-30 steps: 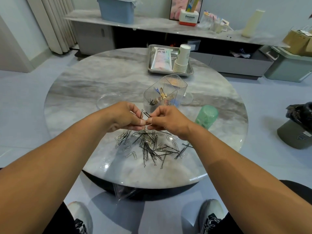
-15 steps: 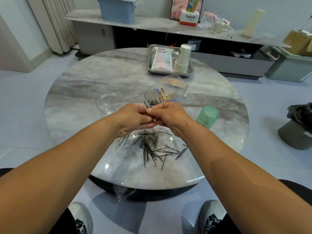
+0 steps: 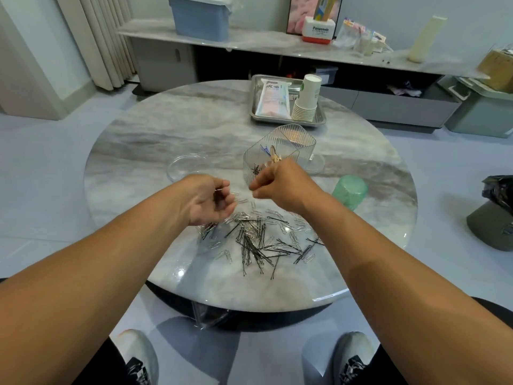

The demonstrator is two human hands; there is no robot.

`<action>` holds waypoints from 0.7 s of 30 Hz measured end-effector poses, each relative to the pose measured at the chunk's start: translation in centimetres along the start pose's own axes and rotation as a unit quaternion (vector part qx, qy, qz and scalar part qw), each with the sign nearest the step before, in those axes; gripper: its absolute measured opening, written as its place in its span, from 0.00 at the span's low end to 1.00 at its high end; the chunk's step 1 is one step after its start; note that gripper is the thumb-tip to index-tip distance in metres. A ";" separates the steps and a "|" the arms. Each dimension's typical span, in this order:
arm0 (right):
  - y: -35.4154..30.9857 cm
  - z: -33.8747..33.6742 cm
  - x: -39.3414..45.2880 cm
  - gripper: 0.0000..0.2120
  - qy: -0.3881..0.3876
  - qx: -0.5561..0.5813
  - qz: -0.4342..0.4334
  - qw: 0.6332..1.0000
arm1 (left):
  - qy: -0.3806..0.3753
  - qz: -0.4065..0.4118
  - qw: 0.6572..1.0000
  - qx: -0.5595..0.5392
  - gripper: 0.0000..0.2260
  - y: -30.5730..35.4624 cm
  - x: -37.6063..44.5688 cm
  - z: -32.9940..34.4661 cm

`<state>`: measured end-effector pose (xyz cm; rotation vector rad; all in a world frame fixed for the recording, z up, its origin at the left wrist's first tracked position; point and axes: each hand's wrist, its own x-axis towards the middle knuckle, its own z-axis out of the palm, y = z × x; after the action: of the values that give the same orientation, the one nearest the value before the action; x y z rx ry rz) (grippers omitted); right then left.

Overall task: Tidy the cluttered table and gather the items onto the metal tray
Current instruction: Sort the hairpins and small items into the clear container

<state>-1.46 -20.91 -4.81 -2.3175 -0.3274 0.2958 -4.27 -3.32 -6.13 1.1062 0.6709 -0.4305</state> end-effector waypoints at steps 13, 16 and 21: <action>3.1 2.9 -0.4 0.06 -0.084 -0.162 0.064 0.981 | 0.114 0.139 0.744 0.643 0.09 -1.4 -0.3 -4.0; 3.5 2.4 -0.3 0.03 -0.060 -0.166 0.092 0.980 | 0.140 0.146 0.747 0.633 0.09 -1.3 0.1 -4.2; 3.9 1.4 -0.3 0.06 -0.032 -0.157 0.130 0.978 | 0.180 0.148 0.751 0.618 0.04 -1.0 0.8 -4.7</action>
<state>-1.57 -22.73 -8.53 -2.6713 -0.1054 0.4772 -5.59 0.56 -8.67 2.5873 0.4763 -0.3669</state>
